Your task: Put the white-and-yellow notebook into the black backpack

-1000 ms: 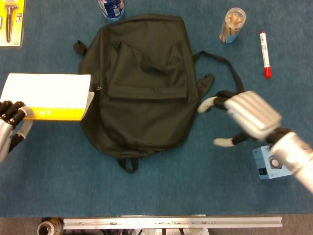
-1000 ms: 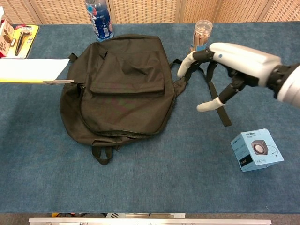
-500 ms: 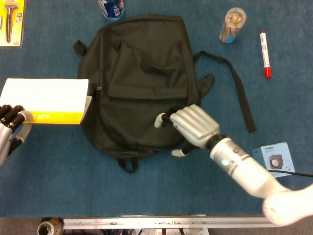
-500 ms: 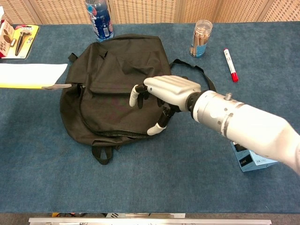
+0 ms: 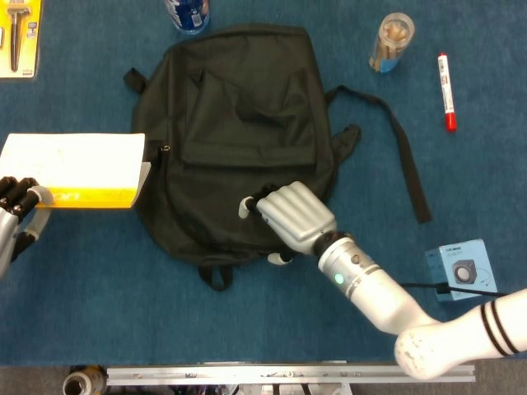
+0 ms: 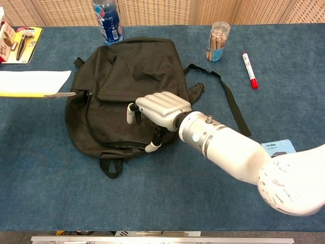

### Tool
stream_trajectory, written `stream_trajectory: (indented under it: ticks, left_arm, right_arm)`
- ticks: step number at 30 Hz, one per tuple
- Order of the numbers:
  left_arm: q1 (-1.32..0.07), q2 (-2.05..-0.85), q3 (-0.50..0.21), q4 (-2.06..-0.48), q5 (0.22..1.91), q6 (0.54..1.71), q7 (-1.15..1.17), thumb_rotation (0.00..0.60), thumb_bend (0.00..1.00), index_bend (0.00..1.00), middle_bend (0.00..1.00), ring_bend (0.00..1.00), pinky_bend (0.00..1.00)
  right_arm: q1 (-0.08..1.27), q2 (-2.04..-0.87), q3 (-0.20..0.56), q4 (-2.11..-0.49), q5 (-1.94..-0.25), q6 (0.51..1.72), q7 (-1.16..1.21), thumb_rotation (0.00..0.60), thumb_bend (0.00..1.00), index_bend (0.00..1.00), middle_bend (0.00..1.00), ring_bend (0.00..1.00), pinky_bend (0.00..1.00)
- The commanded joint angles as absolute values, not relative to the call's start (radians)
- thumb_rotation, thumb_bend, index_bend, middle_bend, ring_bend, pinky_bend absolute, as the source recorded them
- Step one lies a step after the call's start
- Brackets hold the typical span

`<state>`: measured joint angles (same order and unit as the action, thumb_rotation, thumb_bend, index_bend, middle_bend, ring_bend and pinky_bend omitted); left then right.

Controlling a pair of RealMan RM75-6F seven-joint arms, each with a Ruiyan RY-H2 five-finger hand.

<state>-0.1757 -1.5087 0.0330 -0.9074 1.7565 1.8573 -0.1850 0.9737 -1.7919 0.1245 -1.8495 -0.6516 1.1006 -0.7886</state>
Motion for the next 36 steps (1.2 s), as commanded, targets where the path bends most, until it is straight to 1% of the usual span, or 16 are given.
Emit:
stream_trajectory:
  ticks: [1,10,12,18,21,24,26,29,31,33,34,36]
  left_arm:
    - [-0.173,-1.511,0.032,-0.901,1.754,1.855,-0.191,0.6,0.35,0.57,0.62,0.58,0.68]
    - [-0.163,-1.519,0.025,-0.869,1.738,1.854,-0.219,0.6,0.35,0.57,0.62,0.58,0.68]
    - [-0.162,-1.52,0.024,-0.865,1.739,1.856,-0.223,0.6,0.35,0.57,0.62,0.58,0.68]
    - [-0.16,-1.519,0.022,-0.86,1.74,1.863,-0.229,0.6,0.35,0.57,0.62,0.58,0.68]
    - [-0.16,-1.52,0.021,-0.858,1.739,1.862,-0.232,0.6,0.35,0.57,0.62,0.58,0.68]
    - [-0.159,-1.521,0.02,-0.856,1.737,1.861,-0.235,0.6,0.35,0.57,0.62,0.58,0.68]
    - [-0.158,-1.521,0.018,-0.853,1.735,1.861,-0.239,0.6,0.35,0.57,0.62,0.58,0.68]
    - [-0.16,-1.516,0.015,-0.85,1.732,1.858,-0.248,0.6,0.35,0.57,0.62,0.58,0.68]
    - [-0.163,-1.51,0.013,-0.852,1.732,1.857,-0.255,0.6,0.35,0.57,0.62,0.58,0.68]
    - [-0.168,-1.499,0.013,-0.86,1.736,1.86,-0.267,0.6,0.35,0.57,0.62,0.58,0.68]
    - [-0.17,-1.493,0.013,-0.866,1.737,1.86,-0.275,0.6,0.35,0.57,0.62,0.58,0.68]
    - [-0.176,-1.48,0.013,-0.884,1.741,1.858,-0.297,0.6,0.35,0.57,0.62,0.58,0.68]
  right_arm:
    - [0.985,-1.826,0.116,-1.813,-0.654,1.114,-0.809,0.6,0.05,0.34,0.39,0.26,0.42]
    - [0.993,-1.916,0.11,-1.7,-0.675,1.138,-0.842,0.6,0.05,0.34,0.39,0.26,0.42]
    - [0.992,-1.929,0.114,-1.681,-0.678,1.14,-0.846,0.6,0.08,0.34,0.39,0.26,0.42]
    - [0.987,-1.932,0.124,-1.656,-0.693,1.149,-0.857,0.6,0.32,0.34,0.39,0.26,0.42]
    - [0.986,-1.933,0.137,-1.638,-0.688,1.145,-0.86,0.6,0.47,0.34,0.39,0.26,0.42]
    - [0.986,-1.939,0.153,-1.615,-0.703,1.146,-0.853,0.6,0.56,0.35,0.41,0.28,0.44]
    - [0.985,-1.944,0.165,-1.593,-0.729,1.155,-0.843,0.6,0.61,0.39,0.43,0.31,0.47]
    - [0.981,-1.949,0.19,-1.558,-0.768,1.165,-0.813,0.6,0.69,0.49,0.5,0.39,0.55]
    - [0.981,-1.953,0.206,-1.538,-0.787,1.165,-0.797,0.6,0.74,0.59,0.56,0.48,0.64]
    - [0.984,-1.953,0.226,-1.518,-0.806,1.165,-0.786,0.6,0.79,0.67,0.62,0.56,0.72]
    - [0.987,-1.952,0.237,-1.511,-0.813,1.166,-0.783,0.6,0.82,0.7,0.64,0.59,0.75]
    - [0.994,-1.949,0.27,-1.495,-0.818,1.17,-0.781,0.6,0.85,0.73,0.66,0.63,0.79]
